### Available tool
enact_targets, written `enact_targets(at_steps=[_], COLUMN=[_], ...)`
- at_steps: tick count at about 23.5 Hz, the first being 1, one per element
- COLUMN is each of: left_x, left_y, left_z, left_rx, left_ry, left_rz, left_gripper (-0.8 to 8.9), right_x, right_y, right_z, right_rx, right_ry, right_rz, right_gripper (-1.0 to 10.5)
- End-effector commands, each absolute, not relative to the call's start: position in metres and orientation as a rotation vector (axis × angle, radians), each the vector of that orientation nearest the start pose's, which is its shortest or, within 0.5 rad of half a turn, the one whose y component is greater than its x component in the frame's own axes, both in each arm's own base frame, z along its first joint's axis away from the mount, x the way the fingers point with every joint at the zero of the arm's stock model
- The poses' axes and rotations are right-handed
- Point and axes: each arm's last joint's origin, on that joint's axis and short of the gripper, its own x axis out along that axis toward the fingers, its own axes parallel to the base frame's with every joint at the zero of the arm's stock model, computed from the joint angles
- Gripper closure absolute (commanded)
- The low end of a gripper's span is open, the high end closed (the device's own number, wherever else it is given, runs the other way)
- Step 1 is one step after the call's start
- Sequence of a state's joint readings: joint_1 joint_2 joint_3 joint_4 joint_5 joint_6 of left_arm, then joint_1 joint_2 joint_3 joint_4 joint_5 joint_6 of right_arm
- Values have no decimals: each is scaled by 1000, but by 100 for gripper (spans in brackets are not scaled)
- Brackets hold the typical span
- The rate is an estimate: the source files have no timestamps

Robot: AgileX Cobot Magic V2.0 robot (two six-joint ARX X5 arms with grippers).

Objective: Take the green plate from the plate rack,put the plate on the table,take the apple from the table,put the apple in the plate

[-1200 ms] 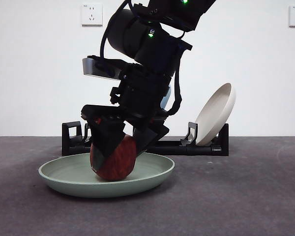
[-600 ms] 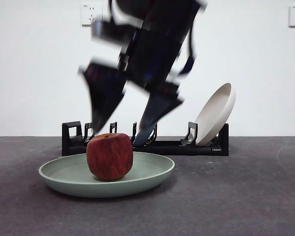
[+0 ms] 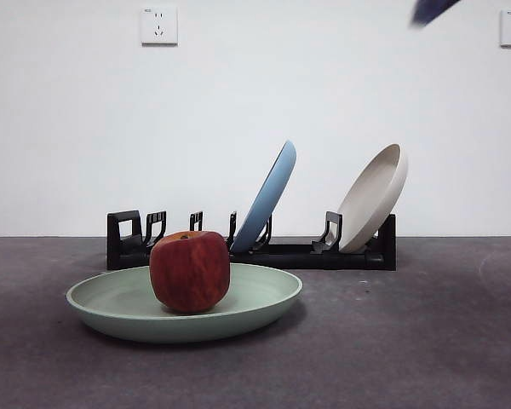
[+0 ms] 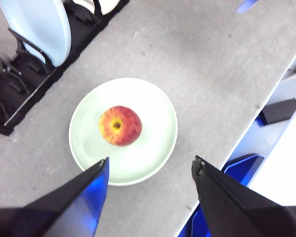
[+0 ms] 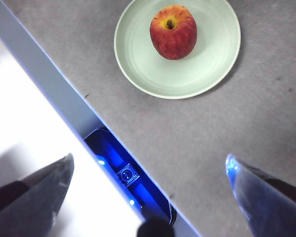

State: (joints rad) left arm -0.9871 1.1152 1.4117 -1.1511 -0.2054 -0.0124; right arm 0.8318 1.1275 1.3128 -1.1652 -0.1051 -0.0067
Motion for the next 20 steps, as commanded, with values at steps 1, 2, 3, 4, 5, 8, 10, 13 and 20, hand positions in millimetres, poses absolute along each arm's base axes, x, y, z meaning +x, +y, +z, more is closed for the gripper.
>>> enact_targets(at_steps=[1,2,3,4,5,8,10,13,20], left_x=[106,105,105,105,105,103,102,101,100], left_y=[-150,-149,-149,-149,-148,-148,-148,-150,-150], left_z=[397,396,396,396,395,394,394,394,393], left_rx=[474,475,477,480,484,485,470,445,430], left_ry=[742,747,752,757,762,784,802,823,837], left_rz=[-728,-727,-725,-725,-724,-744,-785,-842,-883], left_gripper=[531,531,532,532,535,556,663,828,822], right_x=[113,109,105,102,98,92,89,88,89], right_y=[129,124,120,117,113,106,103,102,103], right_z=[373,374,375,376,377,378,378,378,379], right_rx=[-337,-329,-327,-327,-329,-323,-320,-321,-305], right_ry=[946,953,960,967,975,994,999,997,992], right_rz=[852,847,843,841,839,829,826,827,821], right_gripper=[352,353,353,354,360,525,676,940,957])
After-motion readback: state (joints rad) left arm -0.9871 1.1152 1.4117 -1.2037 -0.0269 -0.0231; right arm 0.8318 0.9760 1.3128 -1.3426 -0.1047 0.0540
